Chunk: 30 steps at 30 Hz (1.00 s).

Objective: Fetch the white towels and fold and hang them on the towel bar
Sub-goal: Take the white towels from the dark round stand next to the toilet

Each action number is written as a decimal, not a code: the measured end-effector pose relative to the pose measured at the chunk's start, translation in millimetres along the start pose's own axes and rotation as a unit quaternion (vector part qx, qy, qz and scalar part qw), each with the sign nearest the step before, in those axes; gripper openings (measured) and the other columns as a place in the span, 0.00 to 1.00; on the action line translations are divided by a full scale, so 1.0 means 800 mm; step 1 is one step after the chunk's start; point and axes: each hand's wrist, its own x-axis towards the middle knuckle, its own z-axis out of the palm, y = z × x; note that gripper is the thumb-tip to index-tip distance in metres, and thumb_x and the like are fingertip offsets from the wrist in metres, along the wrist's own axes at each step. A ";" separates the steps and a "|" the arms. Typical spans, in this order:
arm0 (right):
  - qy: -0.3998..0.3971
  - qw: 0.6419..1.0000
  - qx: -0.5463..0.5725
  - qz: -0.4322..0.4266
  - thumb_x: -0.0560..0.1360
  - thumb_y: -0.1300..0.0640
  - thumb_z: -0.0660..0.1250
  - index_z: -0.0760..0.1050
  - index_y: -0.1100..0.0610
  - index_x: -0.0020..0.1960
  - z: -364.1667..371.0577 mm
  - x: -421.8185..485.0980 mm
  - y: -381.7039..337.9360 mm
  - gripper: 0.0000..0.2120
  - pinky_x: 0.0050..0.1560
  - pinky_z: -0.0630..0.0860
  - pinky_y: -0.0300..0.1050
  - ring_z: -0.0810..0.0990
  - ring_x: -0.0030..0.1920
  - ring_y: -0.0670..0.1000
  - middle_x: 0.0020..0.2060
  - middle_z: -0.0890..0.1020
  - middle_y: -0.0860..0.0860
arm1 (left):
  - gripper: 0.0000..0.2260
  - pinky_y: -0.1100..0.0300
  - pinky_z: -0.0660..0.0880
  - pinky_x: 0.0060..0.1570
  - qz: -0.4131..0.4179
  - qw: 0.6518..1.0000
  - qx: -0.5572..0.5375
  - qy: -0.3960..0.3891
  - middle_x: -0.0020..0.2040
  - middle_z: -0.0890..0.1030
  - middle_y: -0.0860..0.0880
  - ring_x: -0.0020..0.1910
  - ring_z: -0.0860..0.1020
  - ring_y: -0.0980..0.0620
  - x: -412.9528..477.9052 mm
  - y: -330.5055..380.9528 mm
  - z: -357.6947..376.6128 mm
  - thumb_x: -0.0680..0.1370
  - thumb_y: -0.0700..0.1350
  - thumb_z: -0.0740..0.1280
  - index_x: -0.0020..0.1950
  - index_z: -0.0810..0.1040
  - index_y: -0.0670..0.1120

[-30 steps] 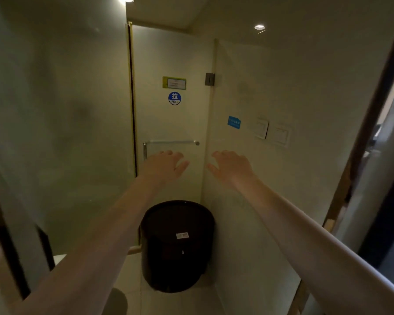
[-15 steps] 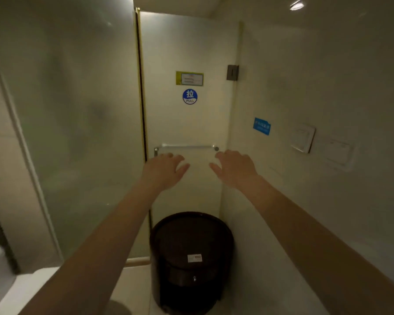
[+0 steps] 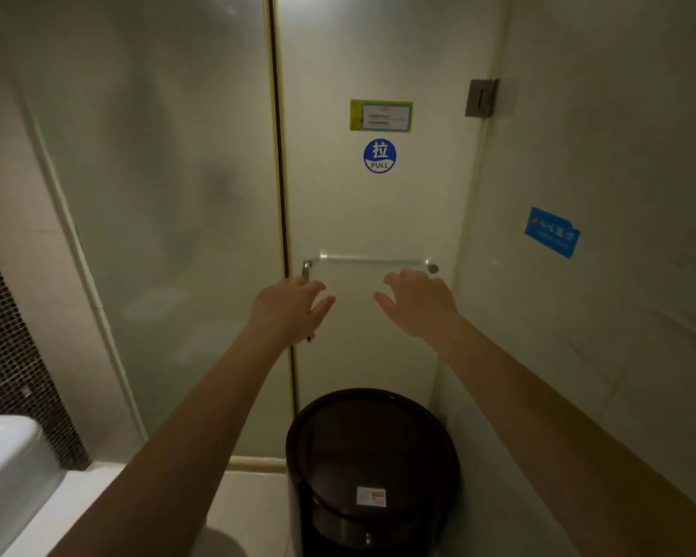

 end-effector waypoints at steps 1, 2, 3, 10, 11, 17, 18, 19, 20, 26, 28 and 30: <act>-0.005 1.000 0.005 0.001 0.80 0.40 0.51 0.69 0.53 0.67 0.007 0.011 0.001 0.24 0.61 0.67 0.52 0.72 0.64 0.55 0.62 0.75 0.54 | 0.22 0.51 0.74 0.55 0.001 1.000 -0.002 -0.001 0.62 0.76 0.49 0.60 0.75 0.47 0.010 -0.005 0.006 0.80 0.60 0.51 0.68 0.70 0.53; -0.008 1.000 0.007 0.001 0.80 0.40 0.51 0.69 0.53 0.68 0.013 0.021 0.001 0.24 0.61 0.68 0.52 0.72 0.64 0.56 0.62 0.75 0.54 | 0.22 0.51 0.74 0.54 0.004 1.000 -0.002 -0.003 0.61 0.77 0.48 0.60 0.75 0.46 0.020 -0.009 0.012 0.80 0.60 0.51 0.68 0.70 0.53; -0.007 1.000 0.007 0.003 0.80 0.40 0.51 0.69 0.53 0.68 0.019 0.030 0.000 0.24 0.61 0.68 0.52 0.73 0.64 0.56 0.62 0.75 0.54 | 0.22 0.51 0.74 0.54 0.009 1.000 -0.002 -0.003 0.61 0.77 0.48 0.59 0.75 0.46 0.029 -0.012 0.018 0.80 0.60 0.51 0.68 0.70 0.53; -0.002 0.995 0.082 0.054 0.80 0.42 0.52 0.69 0.53 0.69 0.083 0.073 -0.006 0.23 0.60 0.70 0.52 0.74 0.62 0.56 0.63 0.75 0.54 | 0.21 0.51 0.75 0.53 0.035 0.998 -0.048 0.014 0.62 0.77 0.49 0.59 0.76 0.48 0.081 -0.036 0.094 0.81 0.59 0.51 0.68 0.70 0.52; 0.000 0.990 0.124 0.072 0.81 0.42 0.52 0.69 0.53 0.69 0.100 0.072 -0.007 0.23 0.59 0.72 0.52 0.74 0.62 0.55 0.63 0.75 0.53 | 0.21 0.51 0.75 0.53 0.038 0.997 -0.059 0.013 0.61 0.77 0.50 0.59 0.76 0.48 0.083 -0.039 0.113 0.81 0.59 0.51 0.68 0.70 0.52; -0.096 0.955 0.239 0.147 0.81 0.42 0.52 0.68 0.53 0.69 0.246 0.031 -0.018 0.23 0.60 0.73 0.53 0.75 0.62 0.53 0.65 0.75 0.52 | 0.20 0.51 0.75 0.53 0.047 0.994 -0.077 -0.057 0.62 0.77 0.49 0.60 0.76 0.46 0.062 -0.056 0.254 0.81 0.58 0.52 0.68 0.71 0.51; -0.104 0.952 0.242 0.155 0.81 0.42 0.52 0.68 0.53 0.69 0.270 0.022 -0.018 0.23 0.60 0.73 0.53 0.75 0.62 0.53 0.65 0.75 0.52 | 0.20 0.51 0.75 0.54 0.049 0.993 -0.079 -0.066 0.63 0.77 0.49 0.60 0.76 0.46 0.054 -0.058 0.279 0.81 0.58 0.52 0.68 0.71 0.52; -0.108 0.948 0.248 0.165 0.81 0.42 0.52 0.69 0.53 0.69 0.293 0.014 -0.019 0.23 0.60 0.73 0.53 0.75 0.62 0.54 0.65 0.75 0.52 | 0.20 0.51 0.74 0.54 0.049 0.993 -0.082 -0.074 0.63 0.77 0.49 0.60 0.75 0.46 0.044 -0.059 0.304 0.81 0.58 0.53 0.68 0.71 0.51; -0.110 0.944 0.257 0.178 0.81 0.43 0.52 0.69 0.53 0.69 0.317 0.005 -0.020 0.22 0.61 0.73 0.53 0.75 0.62 0.54 0.65 0.75 0.52 | 0.20 0.51 0.74 0.54 0.049 0.992 -0.086 -0.081 0.63 0.77 0.48 0.61 0.75 0.46 0.033 -0.060 0.329 0.81 0.57 0.53 0.68 0.71 0.51; -0.113 0.940 0.263 0.187 0.81 0.42 0.54 0.70 0.52 0.68 0.475 -0.076 -0.037 0.21 0.56 0.75 0.52 0.76 0.59 0.53 0.61 0.77 0.51 | 0.19 0.53 0.74 0.50 0.052 0.989 -0.086 -0.108 0.59 0.78 0.48 0.58 0.77 0.45 -0.059 -0.059 0.498 0.80 0.57 0.54 0.66 0.72 0.51; -0.120 0.936 0.271 0.189 0.81 0.43 0.54 0.69 0.53 0.68 0.526 -0.111 -0.039 0.22 0.55 0.76 0.52 0.77 0.58 0.53 0.61 0.77 0.52 | 0.19 0.52 0.74 0.51 0.056 0.988 -0.084 -0.119 0.59 0.78 0.48 0.58 0.76 0.46 -0.093 -0.054 0.552 0.80 0.57 0.54 0.66 0.73 0.51; -0.123 0.930 0.283 0.200 0.81 0.43 0.54 0.70 0.53 0.68 0.573 -0.145 -0.044 0.21 0.53 0.76 0.50 0.77 0.57 0.52 0.59 0.77 0.52 | 0.19 0.52 0.74 0.50 0.060 0.988 -0.083 -0.117 0.59 0.79 0.48 0.58 0.76 0.46 -0.125 -0.047 0.600 0.80 0.57 0.54 0.66 0.73 0.51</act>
